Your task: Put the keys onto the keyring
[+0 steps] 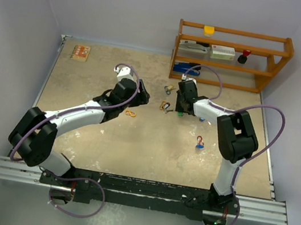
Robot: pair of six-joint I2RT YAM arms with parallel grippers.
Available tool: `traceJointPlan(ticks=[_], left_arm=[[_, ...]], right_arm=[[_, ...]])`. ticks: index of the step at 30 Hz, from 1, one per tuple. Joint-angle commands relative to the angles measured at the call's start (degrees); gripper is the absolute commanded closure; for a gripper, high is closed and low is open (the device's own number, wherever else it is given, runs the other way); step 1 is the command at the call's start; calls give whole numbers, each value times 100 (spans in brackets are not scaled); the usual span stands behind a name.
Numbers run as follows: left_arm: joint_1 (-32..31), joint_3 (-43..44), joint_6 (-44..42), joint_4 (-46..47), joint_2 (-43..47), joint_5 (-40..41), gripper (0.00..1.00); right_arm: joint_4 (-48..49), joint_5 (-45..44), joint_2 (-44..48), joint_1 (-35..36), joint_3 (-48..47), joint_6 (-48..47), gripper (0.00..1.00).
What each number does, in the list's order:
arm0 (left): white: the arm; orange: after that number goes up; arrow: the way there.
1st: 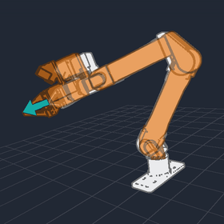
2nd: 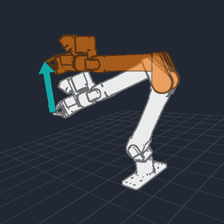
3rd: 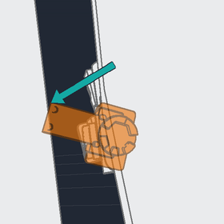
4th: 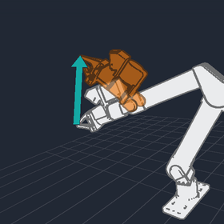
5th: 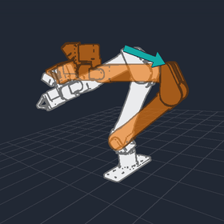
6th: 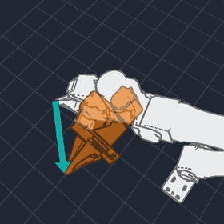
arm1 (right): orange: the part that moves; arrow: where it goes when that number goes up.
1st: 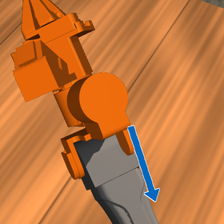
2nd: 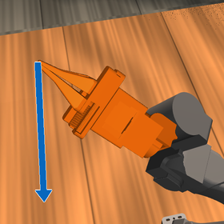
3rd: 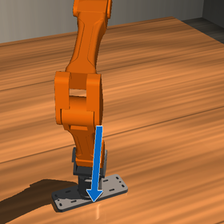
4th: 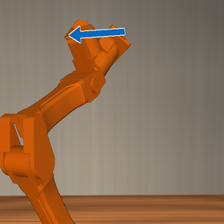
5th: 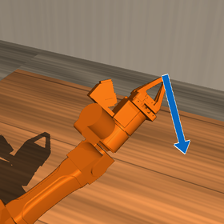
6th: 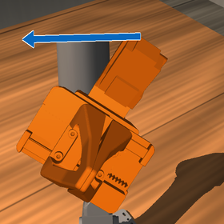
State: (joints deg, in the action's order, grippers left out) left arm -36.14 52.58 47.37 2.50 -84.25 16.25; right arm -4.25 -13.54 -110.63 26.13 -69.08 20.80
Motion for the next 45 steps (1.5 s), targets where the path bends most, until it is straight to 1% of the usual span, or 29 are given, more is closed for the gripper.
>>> traceJointPlan(ticks=[1,5,18,30,39,45], left_arm=[[54,-47,-54,272,58,-45,36],[54,-42,-53,288,44,-60,36],[59,-45,-20,339,-87,-90,36],[63,-157,8,257,-249,143,36],[63,-273,-44,-159,-385,577,37],[64,-255,-88,-687,-450,782,37]], right_arm=[[-78,-6,102,-3,111,-5,75],[-64,-114,329,-3,133,-48,78],[-5,-281,1648,6,582,-199,78],[12,-219,2375,45,958,-243,79],[56,-237,2668,205,1002,-271,79],[32,-253,2687,293,975,-278,79]])
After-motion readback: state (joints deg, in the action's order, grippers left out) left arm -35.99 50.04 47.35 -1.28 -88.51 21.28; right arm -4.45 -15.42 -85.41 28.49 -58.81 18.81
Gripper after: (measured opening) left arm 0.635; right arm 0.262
